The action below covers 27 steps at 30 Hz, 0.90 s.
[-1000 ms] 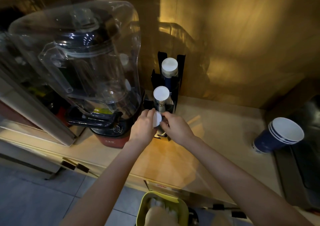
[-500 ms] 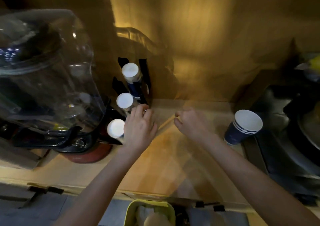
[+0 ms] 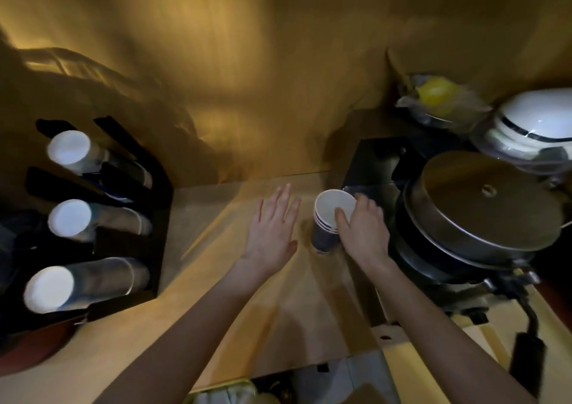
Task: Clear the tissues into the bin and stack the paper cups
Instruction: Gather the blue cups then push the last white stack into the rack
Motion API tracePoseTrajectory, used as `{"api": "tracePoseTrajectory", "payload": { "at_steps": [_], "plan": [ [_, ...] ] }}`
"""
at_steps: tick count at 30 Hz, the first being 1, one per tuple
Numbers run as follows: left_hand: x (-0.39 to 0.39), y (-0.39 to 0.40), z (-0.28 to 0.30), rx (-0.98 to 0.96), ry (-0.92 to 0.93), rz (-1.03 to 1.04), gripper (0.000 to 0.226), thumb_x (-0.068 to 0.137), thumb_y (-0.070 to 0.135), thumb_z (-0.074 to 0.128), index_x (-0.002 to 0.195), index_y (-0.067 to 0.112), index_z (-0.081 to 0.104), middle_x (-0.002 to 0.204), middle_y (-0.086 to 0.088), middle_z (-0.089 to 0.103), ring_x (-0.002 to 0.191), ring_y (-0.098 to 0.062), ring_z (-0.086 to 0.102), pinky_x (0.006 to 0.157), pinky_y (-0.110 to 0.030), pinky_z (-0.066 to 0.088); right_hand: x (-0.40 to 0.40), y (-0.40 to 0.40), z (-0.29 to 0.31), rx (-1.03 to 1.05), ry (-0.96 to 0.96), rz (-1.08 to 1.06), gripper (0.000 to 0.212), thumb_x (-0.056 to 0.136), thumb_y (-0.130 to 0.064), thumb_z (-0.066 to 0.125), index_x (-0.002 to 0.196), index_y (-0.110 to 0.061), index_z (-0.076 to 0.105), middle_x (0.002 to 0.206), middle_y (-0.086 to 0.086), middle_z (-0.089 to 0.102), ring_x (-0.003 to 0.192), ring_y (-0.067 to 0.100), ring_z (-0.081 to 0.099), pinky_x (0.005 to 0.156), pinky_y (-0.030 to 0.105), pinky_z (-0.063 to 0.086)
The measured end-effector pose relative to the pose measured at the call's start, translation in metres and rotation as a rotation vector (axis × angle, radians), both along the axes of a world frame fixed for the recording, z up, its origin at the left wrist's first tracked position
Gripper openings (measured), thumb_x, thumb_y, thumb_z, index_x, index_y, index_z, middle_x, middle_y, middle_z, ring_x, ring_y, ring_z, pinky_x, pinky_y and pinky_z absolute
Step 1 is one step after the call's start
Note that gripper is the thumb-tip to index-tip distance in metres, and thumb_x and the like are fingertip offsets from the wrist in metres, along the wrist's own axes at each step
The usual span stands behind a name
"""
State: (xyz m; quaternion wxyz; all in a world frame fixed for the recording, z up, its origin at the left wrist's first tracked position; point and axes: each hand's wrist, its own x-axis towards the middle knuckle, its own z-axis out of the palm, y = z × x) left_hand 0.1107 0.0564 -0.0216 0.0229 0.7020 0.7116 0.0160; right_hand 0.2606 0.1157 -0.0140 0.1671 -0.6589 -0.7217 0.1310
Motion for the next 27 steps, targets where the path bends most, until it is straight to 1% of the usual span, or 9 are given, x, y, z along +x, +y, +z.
{"api": "tracePoseTrajectory", "payload": {
  "at_steps": [5,7,10,13,16,18,20,24,27],
  "plan": [
    [0.014,0.021,-0.012,-0.092,-0.034,-0.045,0.079,0.085,0.038,0.054,0.144,0.017,0.006,0.158,-0.008,0.000,0.145,-0.024,0.000,0.117,-0.047,0.008,0.005,0.017,-0.013,-0.242,0.236,-0.128,0.045,0.089,-0.022,0.051,0.128,-0.003,0.039,0.131,0.021,0.050,0.114,0.039,0.053,0.093,0.045,0.047],
    [0.015,0.024,-0.014,-0.125,-0.114,-0.058,0.074,0.086,0.037,0.052,0.143,0.014,0.012,0.156,-0.008,0.014,0.144,-0.024,0.008,0.117,-0.045,0.012,0.006,0.020,-0.018,-0.345,0.406,-0.177,0.040,0.088,-0.015,0.051,0.124,-0.001,0.045,0.124,0.020,0.057,0.100,0.035,0.061,0.076,0.039,0.057],
    [0.013,0.022,-0.010,-0.140,-0.407,-0.004,0.065,0.085,0.031,0.056,0.138,0.010,0.026,0.144,-0.013,0.040,0.133,-0.028,0.035,0.109,-0.038,0.032,0.005,0.020,-0.017,-0.411,0.566,-0.187,0.035,0.088,-0.009,0.051,0.123,-0.003,0.048,0.113,0.014,0.059,0.065,0.017,0.061,0.046,0.020,0.051],
    [0.005,0.023,-0.002,-0.227,-0.887,0.215,0.053,0.084,0.022,0.057,0.132,0.010,0.037,0.116,-0.018,0.063,0.103,-0.028,0.060,0.089,-0.034,0.046,-0.002,0.019,-0.011,-0.426,0.644,-0.156,0.031,0.088,-0.006,0.051,0.118,-0.003,0.052,0.102,0.010,0.059,0.056,0.015,0.061,0.050,0.023,0.054],
    [-0.011,0.021,0.002,-0.269,-1.289,0.531,0.032,0.088,0.024,0.047,0.112,0.004,0.051,0.085,-0.017,0.067,0.076,-0.027,0.065,0.074,-0.032,0.050,-0.017,0.015,0.001,-0.415,0.662,-0.062,0.033,0.087,-0.005,0.051,0.120,-0.006,0.051,0.102,0.007,0.057,0.060,0.019,0.065,0.056,0.026,0.057],
    [-0.028,0.015,0.005,-0.365,-1.525,0.711,0.037,0.090,0.036,0.041,0.096,0.003,0.055,0.071,-0.015,0.069,0.067,-0.025,0.066,0.068,-0.030,0.052,-0.031,0.010,0.011,-0.372,0.678,0.019,0.034,0.086,-0.005,0.051,0.120,-0.008,0.051,0.102,0.004,0.056,0.063,0.024,0.066,0.061,0.033,0.060],
    [-0.046,0.005,0.009,-0.490,-1.728,0.781,0.054,0.087,0.054,0.039,0.090,0.003,0.057,0.067,-0.016,0.072,0.065,-0.025,0.070,0.065,-0.032,0.056,-0.048,0.002,0.021,-0.317,0.683,0.127,0.036,0.086,-0.004,0.051,0.121,-0.009,0.051,0.105,0.001,0.052,0.068,0.021,0.064,0.063,0.039,0.060],
    [-0.081,-0.015,0.022,-0.551,-2.068,0.777,0.079,0.076,0.070,0.039,0.108,-0.001,0.056,0.077,-0.018,0.075,0.070,-0.027,0.073,0.057,-0.031,0.061,-0.081,-0.014,0.030,-0.175,0.697,0.391,0.038,0.082,-0.004,0.052,0.119,-0.011,0.052,0.104,0.001,0.056,0.068,0.014,0.057,0.072,0.049,0.057],
    [-0.104,-0.034,0.034,-0.493,-2.144,0.788,0.070,0.074,0.071,0.041,0.107,0.011,0.058,0.079,-0.015,0.075,0.068,-0.031,0.072,0.052,-0.028,0.060,-0.102,-0.026,0.028,-0.130,0.649,0.596,0.043,0.081,-0.014,0.051,0.123,-0.016,0.050,0.114,0.002,0.059,0.084,0.013,0.056,0.073,0.030,0.052]
  ]
}}
